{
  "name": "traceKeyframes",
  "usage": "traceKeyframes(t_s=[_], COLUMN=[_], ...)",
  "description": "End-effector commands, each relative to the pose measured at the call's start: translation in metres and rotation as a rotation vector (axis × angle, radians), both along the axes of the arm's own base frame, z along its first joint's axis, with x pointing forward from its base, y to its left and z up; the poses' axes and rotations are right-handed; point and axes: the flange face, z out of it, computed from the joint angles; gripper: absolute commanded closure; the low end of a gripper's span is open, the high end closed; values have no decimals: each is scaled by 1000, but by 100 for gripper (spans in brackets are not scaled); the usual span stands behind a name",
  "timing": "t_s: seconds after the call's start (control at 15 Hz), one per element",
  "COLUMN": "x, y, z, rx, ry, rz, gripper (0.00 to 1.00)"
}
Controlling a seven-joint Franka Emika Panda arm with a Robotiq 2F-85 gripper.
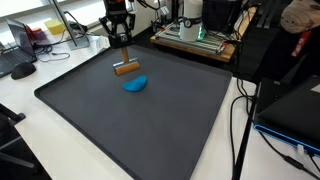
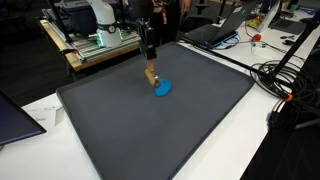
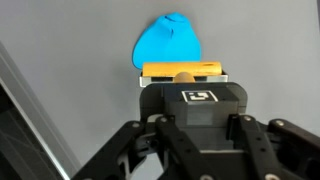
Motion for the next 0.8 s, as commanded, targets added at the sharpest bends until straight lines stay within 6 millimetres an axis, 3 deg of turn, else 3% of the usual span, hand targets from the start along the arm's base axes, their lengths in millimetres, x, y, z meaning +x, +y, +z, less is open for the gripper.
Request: traceKeyframes(t_s=[0.0,0.27,0.73], x=[1,8,15], y=[20,36,59], z=[24,20,-6], rx=[-15,-31,-43], ry=[-16,-17,20], rz=[-1,-14,-27], gripper=[78,78,78])
